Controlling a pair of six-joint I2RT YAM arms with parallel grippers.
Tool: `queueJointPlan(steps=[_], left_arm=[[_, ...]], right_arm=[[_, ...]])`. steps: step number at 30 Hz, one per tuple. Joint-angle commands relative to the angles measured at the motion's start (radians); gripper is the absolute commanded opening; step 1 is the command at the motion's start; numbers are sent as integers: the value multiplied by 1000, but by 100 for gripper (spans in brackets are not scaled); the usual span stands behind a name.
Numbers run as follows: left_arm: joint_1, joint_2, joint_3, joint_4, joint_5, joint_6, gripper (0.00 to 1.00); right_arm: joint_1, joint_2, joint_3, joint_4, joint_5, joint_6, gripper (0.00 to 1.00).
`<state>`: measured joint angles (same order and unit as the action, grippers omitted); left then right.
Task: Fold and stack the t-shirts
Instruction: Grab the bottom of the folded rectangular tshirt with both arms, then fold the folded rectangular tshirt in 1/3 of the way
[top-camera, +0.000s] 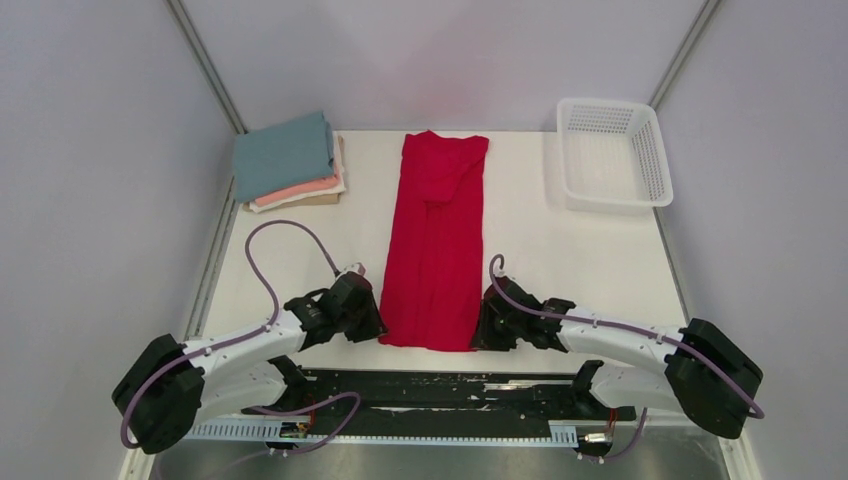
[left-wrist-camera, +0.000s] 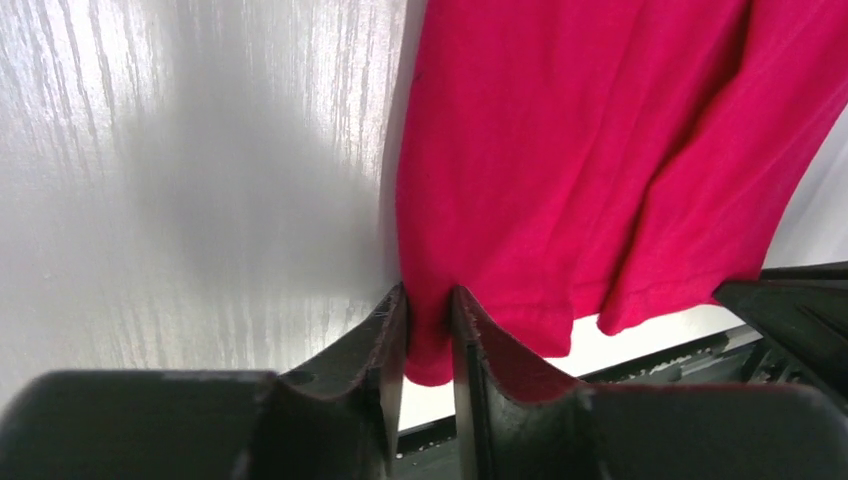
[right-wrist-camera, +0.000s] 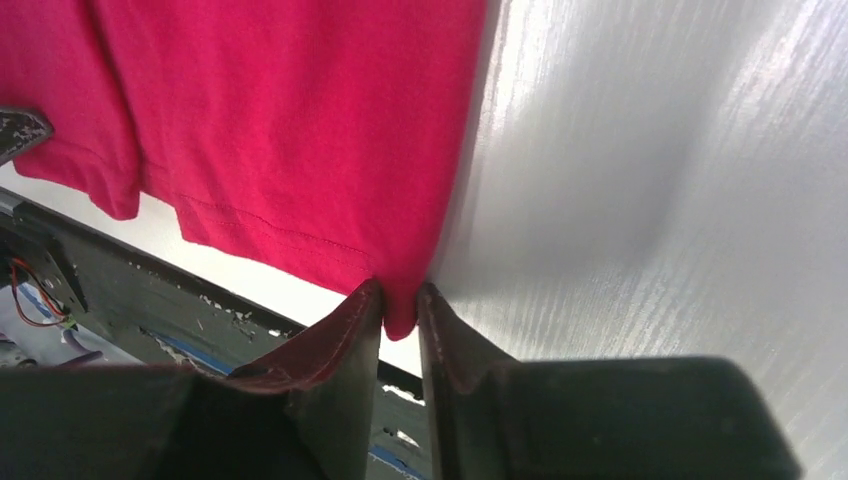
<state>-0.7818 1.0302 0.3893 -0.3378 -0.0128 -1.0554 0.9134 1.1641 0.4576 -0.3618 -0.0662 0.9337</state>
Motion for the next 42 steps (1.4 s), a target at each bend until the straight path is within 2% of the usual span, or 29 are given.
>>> queueJointPlan(steps=[1,3,4,10,15,22,25,31,37,42], left_arm=[[0,20,-26,-4,6,-10,18],[-1,0,-32,-24,26,-18,2],[-3,-12,-35,-33,29,-19,0],[-9,-206,-74,-13,85,30,0],[-8,-219,-51,87,132,77,0],[16,-63,145,110,59,152,0],[75,10,233,131,53,189,0],[207,218,395,178,46,252,0],[318,447,577,194,107,310,0],[351,587,704,179,147,364,0]], right_arm=[[5,-18,-58,62,21,56,17],[12,-46,-80,81,5,50,2],[19,-61,-87,84,-6,43,0],[104,-193,-138,65,-36,73,0],[100,-225,-69,63,55,8,0],[40,-169,60,60,228,-70,0],[-22,-148,135,64,304,-139,0],[-235,2,254,150,193,-272,0],[-370,171,380,254,139,-333,0],[-442,292,460,300,95,-368,0]])
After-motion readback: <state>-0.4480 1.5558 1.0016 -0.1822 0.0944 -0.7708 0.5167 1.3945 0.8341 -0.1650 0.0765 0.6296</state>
